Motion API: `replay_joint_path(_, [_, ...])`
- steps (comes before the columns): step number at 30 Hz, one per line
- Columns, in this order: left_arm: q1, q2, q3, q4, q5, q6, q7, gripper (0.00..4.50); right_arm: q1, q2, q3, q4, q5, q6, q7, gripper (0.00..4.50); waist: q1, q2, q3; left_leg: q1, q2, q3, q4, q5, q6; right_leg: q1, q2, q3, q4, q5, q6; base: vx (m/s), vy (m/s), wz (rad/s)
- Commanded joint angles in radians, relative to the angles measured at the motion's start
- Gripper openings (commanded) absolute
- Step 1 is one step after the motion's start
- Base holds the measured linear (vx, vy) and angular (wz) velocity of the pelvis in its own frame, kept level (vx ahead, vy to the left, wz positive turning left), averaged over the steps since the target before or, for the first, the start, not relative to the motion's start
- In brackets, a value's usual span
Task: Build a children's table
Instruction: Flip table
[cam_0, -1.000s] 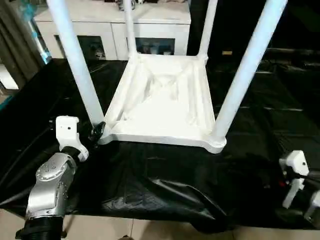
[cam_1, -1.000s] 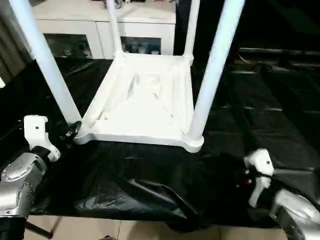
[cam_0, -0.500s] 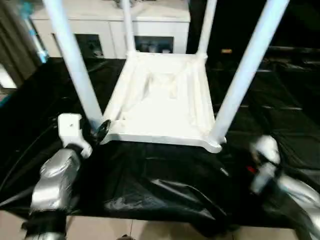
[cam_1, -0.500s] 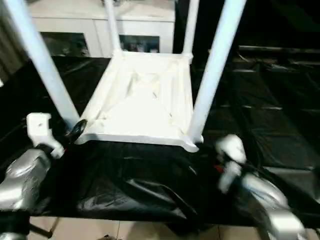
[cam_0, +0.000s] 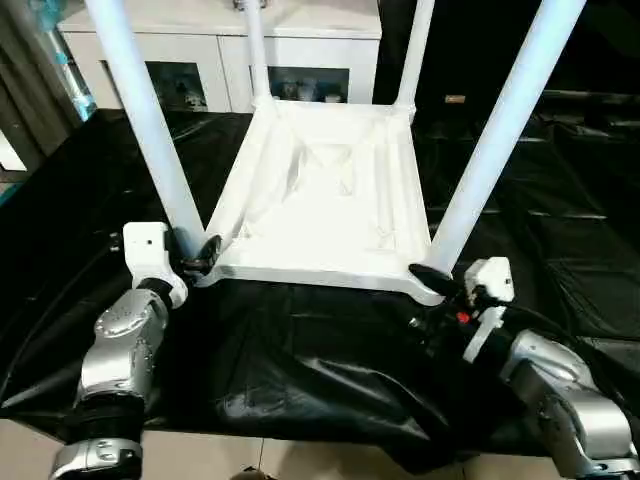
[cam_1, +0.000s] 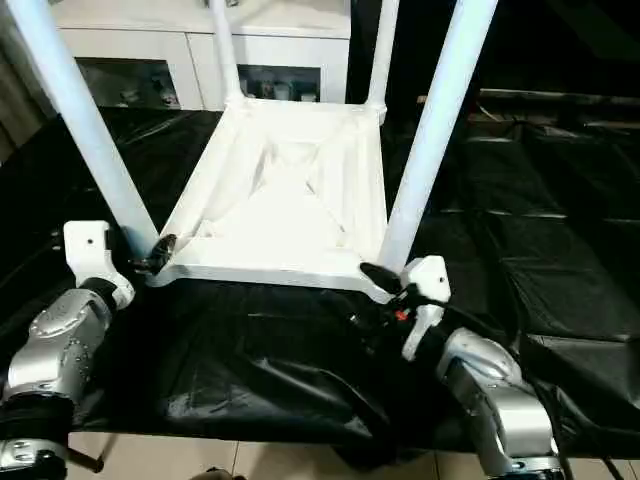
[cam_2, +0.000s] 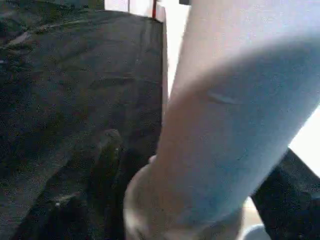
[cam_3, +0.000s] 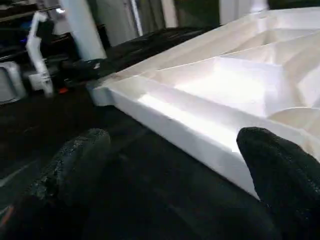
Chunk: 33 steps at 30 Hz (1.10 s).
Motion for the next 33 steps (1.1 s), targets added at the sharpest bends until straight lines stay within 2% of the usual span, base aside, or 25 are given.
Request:
replay_joint_path(1, [0.015,-0.011,0.006,-0.042,-0.014,-0.01,0.018,3.61,-0.002,0.0,0.001,0.005,-0.015,-0.008,0.003,4.5,-0.001,-0.002,-0.054,0.017,0.044,-0.014,-0.082,-0.313,0.007,0.037,-0.042,0.024,-0.06,-0.223,-0.187,0.0,0.0,0.0])
replay_joint_path(2, [0.02,-0.02,0.008,-0.052,-0.017,-0.019,0.025,3.52,-0.002,0.001,0.002,0.006,-0.016,-0.01,0.003,4.5,-0.001,-0.002,-0.055,0.017,0.045,-0.014,-0.081,-0.306,0.01,0.037,-0.041,0.024,-0.06,-0.217,-0.183,0.0,0.0,0.0])
replay_joint_path(3, [0.019,-0.036,0.016,-0.058,-0.037,-0.035,0.025,3.52,-0.005,0.003,0.003,0.01,-0.015,-0.01,0.004,4.5,0.0,-0.008,-0.054,0.015,0.043,-0.014,-0.081,-0.297,0.016,0.039,-0.042,0.024,-0.06,-0.219,-0.18,0.0,0.0,0.0])
replay_joint_path(8, [0.003,-0.063,0.023,-0.059,-0.061,-0.039,0.019,3.13,-0.012,0.01,0.011,0.022,-0.012,-0.011,0.007,4.5,0.002,-0.007,-0.056,0.015,0.043,-0.014,-0.079,-0.278,0.023,0.036,-0.04,0.024,-0.06,-0.218,-0.171,0.0,0.0,0.0])
replay_joint_path(10, [0.002,-0.074,0.022,-0.076,-0.077,-0.029,0.007,2.98,-0.014,0.012,0.016,0.027,-0.014,-0.013,0.007,4.5,0.003,-0.006,-0.057,0.016,0.043,-0.013,-0.078,-0.271,0.021,0.036,-0.04,0.024,-0.058,-0.2,-0.178,0.0,0.0,0.0])
replay_joint_path(14, [0.03,-0.129,0.037,-0.166,-0.19,-0.003,-0.044,2.67,-0.01,0.016,0.023,0.026,-0.015,-0.011,0.008,4.5,0.004,-0.005,-0.057,0.015,0.044,-0.012,-0.076,-0.259,0.026,0.037,-0.039,0.024,-0.056,-0.172,-0.19,0.0,0.0,0.0])
replay_joint_path(18, [0.06,-0.194,0.071,-0.24,-0.316,0.019,-0.069,2.64,0.001,0.024,0.026,0.017,-0.012,-0.01,0.005,4.5,0.006,-0.009,-0.061,0.009,0.043,-0.01,-0.069,-0.194,0.055,0.041,-0.039,0.023,-0.048,-0.097,-0.206,0.0,0.0,0.0])
replay_joint_path(20, [0.07,-0.206,0.062,-0.267,-0.334,0.033,-0.081,2.64,0.001,0.028,0.03,0.019,-0.014,-0.011,0.003,4.5,0.007,-0.014,-0.061,0.008,0.041,-0.008,-0.066,-0.182,0.066,0.041,-0.039,0.022,-0.046,-0.091,-0.215,0.0,0.0,0.0])
replay_joint_path(22, [0.076,-0.21,0.053,-0.278,-0.334,0.037,-0.087,2.64,0.001,0.029,0.031,0.021,-0.015,-0.013,0.002,4.5,0.009,-0.01,-0.06,0.008,0.043,-0.008,-0.065,-0.184,0.073,0.04,-0.04,0.022,-0.048,-0.115,-0.217,0.0,0.0,0.0])
replay_joint_path(23, [0.084,-0.222,0.049,-0.294,-0.343,0.056,-0.093,2.64,-0.002,0.032,0.033,0.026,-0.016,-0.015,-0.003,4.5,0.009,-0.013,-0.06,0.009,0.043,-0.007,-0.066,-0.186,0.073,0.039,-0.039,0.022,-0.048,-0.12,-0.216,0.0,0.0,0.0])
replay_joint_path(28, [0.093,-0.242,0.052,-0.323,-0.362,0.08,-0.091,2.53,-0.014,0.048,0.014,0.043,-0.012,-0.011,-0.036,4.5,0.01,-0.013,-0.057,0.01,0.044,-0.009,-0.069,-0.204,0.058,0.039,-0.038,0.022,-0.052,-0.16,-0.195,0.0,0.0,0.0])
replay_joint_path(31, [0.095,-0.243,0.051,-0.329,-0.368,0.084,-0.081,2.52,-0.021,0.063,-0.007,0.049,0.016,0.01,-0.047,4.5,0.01,-0.014,-0.058,0.01,0.043,-0.009,-0.067,-0.192,0.059,0.04,-0.038,0.023,-0.051,-0.147,-0.189,0.0,0.0,0.0])
replay_joint_path(33, [0.093,-0.248,0.056,-0.33,-0.377,0.086,-0.076,2.52,-0.036,0.082,-0.035,0.066,0.044,0.063,-0.09,4.5,0.01,-0.018,-0.059,0.01,0.042,-0.008,-0.066,-0.175,0.066,0.04,-0.037,0.023,-0.049,-0.13,-0.191,0.0,0.0,0.0])
